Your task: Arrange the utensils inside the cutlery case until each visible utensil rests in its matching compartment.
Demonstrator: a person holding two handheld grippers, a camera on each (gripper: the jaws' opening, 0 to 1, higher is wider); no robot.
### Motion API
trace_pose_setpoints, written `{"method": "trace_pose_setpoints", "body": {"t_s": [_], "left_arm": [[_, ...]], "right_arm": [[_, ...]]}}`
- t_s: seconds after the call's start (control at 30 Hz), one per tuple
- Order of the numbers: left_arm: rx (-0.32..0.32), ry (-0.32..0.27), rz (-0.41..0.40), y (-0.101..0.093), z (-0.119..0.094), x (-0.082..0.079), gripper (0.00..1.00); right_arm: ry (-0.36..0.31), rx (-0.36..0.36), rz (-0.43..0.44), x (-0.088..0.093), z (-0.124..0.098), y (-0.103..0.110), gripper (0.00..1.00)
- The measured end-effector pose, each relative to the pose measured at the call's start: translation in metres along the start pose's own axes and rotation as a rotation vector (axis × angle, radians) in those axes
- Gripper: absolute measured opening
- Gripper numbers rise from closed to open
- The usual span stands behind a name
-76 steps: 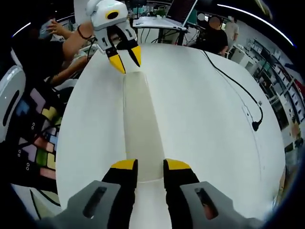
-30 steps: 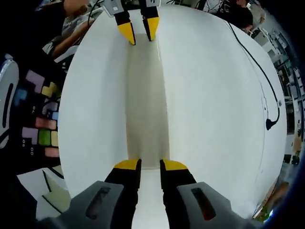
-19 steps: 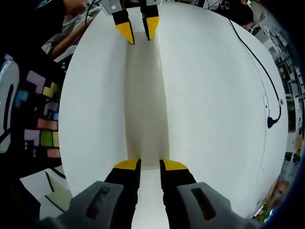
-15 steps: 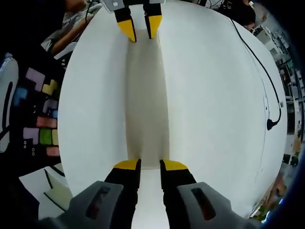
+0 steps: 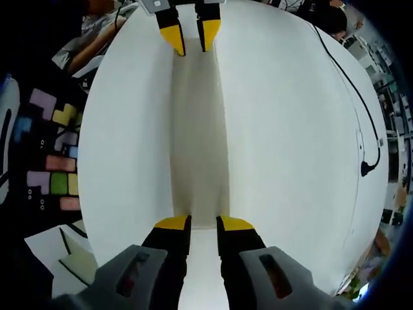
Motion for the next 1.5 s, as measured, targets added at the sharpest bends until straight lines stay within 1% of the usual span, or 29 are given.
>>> {"method": "trace_pose_setpoints", "body": {"t_s": [0.1,0.13,0.2,0.33,0.37,0.4,0.47,0.53,0.6,0.67,0.7,0.73,0.77,0.8,0.83,0.87,0.9,0.97,1.0,1.07,1.1,1.2,1.27,1.33,1.37,1.4,1.43,1.47,1.5], "left_arm": [[-0.003,-0.012,-0.018,0.000,-0.001,0.002,0.16],[-0.009,-0.021,-0.017,-0.001,-0.001,0.003,0.16],[-0.025,-0.035,-0.016,-0.004,-0.002,0.004,0.16],[-0.034,-0.063,-0.012,-0.005,-0.002,0.007,0.14],[-0.031,-0.083,0.005,-0.004,-0.002,0.008,0.14],[-0.030,-0.115,0.049,-0.003,-0.002,0.008,0.15],[-0.065,-0.120,-0.007,-0.003,-0.003,0.011,0.18],[-0.065,-0.138,-0.034,-0.004,-0.004,0.014,0.17],[-0.105,-0.169,-0.084,-0.002,-0.004,0.017,0.18],[-0.193,-0.194,-0.115,0.001,-0.010,0.021,0.18],[-0.210,-0.220,-0.121,0.001,-0.013,0.021,0.18],[-0.218,-0.272,-0.143,0.000,-0.016,0.020,0.19],[-0.218,-0.316,-0.176,-0.001,-0.019,0.021,0.19],[-0.222,-0.339,-0.202,-0.002,-0.021,0.023,0.19],[-0.245,-0.350,-0.205,-0.003,-0.022,0.025,0.20],[-0.273,-0.360,-0.197,-0.003,-0.022,0.028,0.20],[-0.292,-0.366,-0.187,-0.004,-0.022,0.030,0.21],[-0.318,-0.389,-0.214,-0.006,-0.020,0.033,0.21],[-0.349,-0.406,-0.267,-0.005,-0.019,0.035,0.22],[-0.386,-0.394,-0.320,-0.004,-0.018,0.040,0.21],[-0.415,-0.428,-0.330,-0.003,-0.019,0.041,0.21],[-0.460,-0.505,-0.394,-0.004,-0.023,0.044,0.22],[-0.481,-0.535,-0.399,-0.006,-0.024,0.046,0.23],[-0.499,-0.576,-0.407,-0.011,-0.022,0.047,0.24],[-0.501,-0.596,-0.432,-0.014,-0.021,0.048,0.23],[-0.499,-0.610,-0.482,-0.016,-0.019,0.050,0.23],[-0.497,-0.594,-0.517,-0.019,-0.016,0.055,0.25],[-0.511,-0.600,-0.522,-0.021,-0.015,0.058,0.27],[-0.530,-0.632,-0.546,-0.023,-0.015,0.059,0.27]], "right_arm": [[-0.075,0.023,0.019,0.006,0.000,0.002,0.13],[-0.091,0.018,-0.006,0.008,0.001,0.007,0.10],[-0.123,0.048,-0.017,0.011,0.002,0.013,0.05],[-0.180,0.082,-0.023,0.017,0.003,0.017,0.03],[-0.200,0.091,-0.016,0.019,0.003,0.018,0.03],[-0.227,0.088,-0.001,0.020,0.003,0.018,0.02],[-0.290,0.047,0.061,0.021,0.004,0.021,0.04],[-0.357,0.056,0.048,0.023,0.002,0.023,0.06],[-0.432,0.094,0.044,0.027,-0.001,0.025,0.06],[-0.508,0.131,0.048,0.030,-0.006,0.026,0.06],[-0.551,0.155,0.032,0.031,-0.008,0.027,0.07],[-0.604,0.204,0.012,0.031,-0.011,0.027,0.07],[-0.675,0.245,-0.045,0.029,-0.014,0.029,0.07],[-0.725,0.239,-0.050,0.031,-0.015,0.033,0.07],[-0.764,0.236,-0.017,0.032,-0.015,0.036,0.07],[-0.789,0.247,-0.006,0.033,-0.016,0.036,0.07],[-0.850,0.273,-0.002,0.034,-0.016,0.037,0.07],[-0.893,0.290,0.030,0.037,-0.015,0.038,0.07],[-0.914,0.306,0.036,0.039,-0.015,0.038,0.09],[-0.942,0.322,0.062,0.043,-0.012,0.039,0.11],[-0.971,0.335,0.079,0.045,-0.012,0.039,0.12],[-1.042,0.354,0.124,0.050,-0.006,0.039,0.13],[-1.070,0.367,0.152,0.055,-0.002,0.039,0.14],[-1.110,0.366,0.193,0.058,0.001,0.039,0.18],[-1.126,0.363,0.214,0.060,0.004,0.040,0.19],[-1.135,0.349,0.224,0.061,0.007,0.043,0.21],[-1.140,0.321,0.243,0.059,0.011,0.047,0.25],[-1.161,0.313,0.251,0.058,0.014,0.050,0.28],[-1.176,0.306,0.250,0.056,0.017,0.053,0.29]]}}
Point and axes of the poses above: the point that each gripper's makers call its tool centre point, and the gripper's own axes: z roughly forward along the fingers, y roughly to its left, x roughly out of its underside, the point moved 9 cm from there along -z, roughly backward along the fingers, and after that the axes turned 11 degrees about -x, right-handed, at the moved point
